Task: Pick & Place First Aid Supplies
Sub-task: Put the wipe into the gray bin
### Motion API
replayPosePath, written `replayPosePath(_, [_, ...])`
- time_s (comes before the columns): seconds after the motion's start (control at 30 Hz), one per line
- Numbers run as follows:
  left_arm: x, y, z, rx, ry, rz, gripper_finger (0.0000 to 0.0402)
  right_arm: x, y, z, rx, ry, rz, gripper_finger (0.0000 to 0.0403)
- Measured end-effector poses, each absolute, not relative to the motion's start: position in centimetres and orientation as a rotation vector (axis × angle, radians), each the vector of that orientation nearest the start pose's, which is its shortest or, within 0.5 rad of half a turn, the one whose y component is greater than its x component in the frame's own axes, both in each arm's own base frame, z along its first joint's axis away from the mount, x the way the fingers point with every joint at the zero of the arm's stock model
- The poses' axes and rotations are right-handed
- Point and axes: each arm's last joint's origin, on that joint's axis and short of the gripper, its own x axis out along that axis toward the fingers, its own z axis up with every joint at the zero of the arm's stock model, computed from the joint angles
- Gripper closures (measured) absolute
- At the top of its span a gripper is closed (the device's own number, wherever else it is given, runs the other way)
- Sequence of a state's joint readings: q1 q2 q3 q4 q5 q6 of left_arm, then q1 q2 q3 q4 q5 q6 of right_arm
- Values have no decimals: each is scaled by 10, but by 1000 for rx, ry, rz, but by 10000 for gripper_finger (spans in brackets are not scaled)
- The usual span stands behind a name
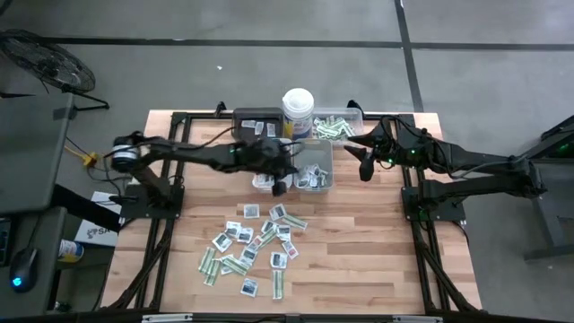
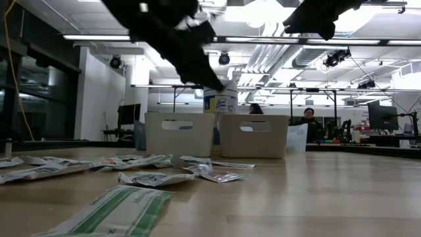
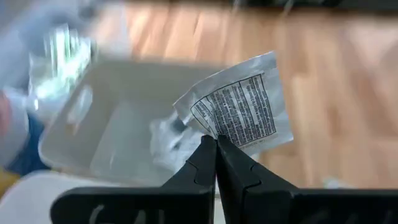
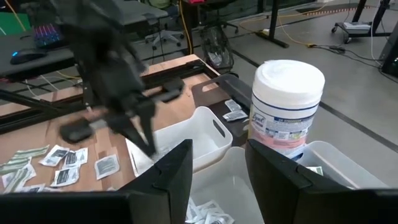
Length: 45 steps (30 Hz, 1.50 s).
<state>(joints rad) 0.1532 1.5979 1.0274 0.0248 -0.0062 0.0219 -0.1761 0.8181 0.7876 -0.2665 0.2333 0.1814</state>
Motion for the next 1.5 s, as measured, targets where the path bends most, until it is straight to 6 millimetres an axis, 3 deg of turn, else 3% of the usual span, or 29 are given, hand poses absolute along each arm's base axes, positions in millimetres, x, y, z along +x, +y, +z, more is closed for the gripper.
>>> replayPosePath(0.17, [372, 78, 227, -19, 684, 179, 401, 174, -38, 321, 173, 260, -433, 261])
replayPosePath(0.27, [388, 87, 230, -1, 666, 157, 401, 174, -38, 321, 174, 261, -433, 261])
replayPosePath(0.6, [417, 99, 221, 8, 759, 121, 401, 174, -38, 319, 191, 270, -437, 261])
replayPosePath(0.83, [415, 99, 219, 23, 794, 134, 371, 173, -38, 318, 196, 284, -439, 261])
replayPosePath(1.13, [414, 96, 221, 53, 791, 45, 274, 173, -38, 318, 195, 289, -438, 261])
replayPosePath(1.3, [392, 90, 245, 83, 860, 3, 260, 173, -37, 316, 195, 307, -436, 261])
replayPosePath(1.5, [358, 65, 267, 200, 1041, -101, 260, 172, -37, 316, 193, 312, -436, 261])
